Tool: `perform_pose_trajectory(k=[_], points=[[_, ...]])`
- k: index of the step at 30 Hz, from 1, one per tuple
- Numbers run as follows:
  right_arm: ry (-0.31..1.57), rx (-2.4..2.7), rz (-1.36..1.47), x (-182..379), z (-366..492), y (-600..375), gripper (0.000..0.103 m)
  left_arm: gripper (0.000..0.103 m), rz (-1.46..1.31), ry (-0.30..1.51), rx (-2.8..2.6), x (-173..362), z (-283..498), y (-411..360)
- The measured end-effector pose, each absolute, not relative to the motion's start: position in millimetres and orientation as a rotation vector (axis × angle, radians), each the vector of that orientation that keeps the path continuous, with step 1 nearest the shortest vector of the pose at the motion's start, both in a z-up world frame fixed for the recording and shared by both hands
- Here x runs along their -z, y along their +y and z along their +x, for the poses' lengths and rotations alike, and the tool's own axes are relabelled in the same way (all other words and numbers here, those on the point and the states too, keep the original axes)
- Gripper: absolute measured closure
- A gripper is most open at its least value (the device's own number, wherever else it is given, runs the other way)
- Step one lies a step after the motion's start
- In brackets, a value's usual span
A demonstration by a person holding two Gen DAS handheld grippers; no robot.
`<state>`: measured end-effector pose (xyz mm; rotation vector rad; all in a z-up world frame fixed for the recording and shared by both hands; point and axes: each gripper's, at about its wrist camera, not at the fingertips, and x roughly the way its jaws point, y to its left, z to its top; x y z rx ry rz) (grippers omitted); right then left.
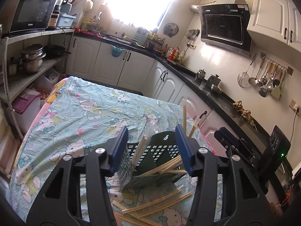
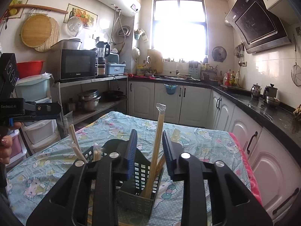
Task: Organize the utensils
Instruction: 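Open both tools to release the chopsticks into the caddy, then move both open tools back toward the chopstick pile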
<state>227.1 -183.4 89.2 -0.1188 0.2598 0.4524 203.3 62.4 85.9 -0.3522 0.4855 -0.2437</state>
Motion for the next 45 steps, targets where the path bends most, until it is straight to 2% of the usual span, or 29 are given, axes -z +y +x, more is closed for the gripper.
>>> perform_pose_trajectory(k=[7, 21, 34, 45], points=[[0.247, -0.444, -0.128, -95, 212, -193, 0.069, 0.044, -0.36, 0.484, 0.24, -85, 191, 65], [0.277, -0.469, -0.151, -89, 178, -201, 0.054, 0.011, -0.384, 0.49, 0.241, -76, 162, 70], [0.308, -0.508, -0.202, -77, 152, -196, 0.042, 0.011, -0.381, 0.51, 0.216, -64, 141, 71], [0.336, -0.551, -0.258, -62, 134, -185, 0.036, 0.011, -0.343, 0.534, 0.204, -54, 129, 65]])
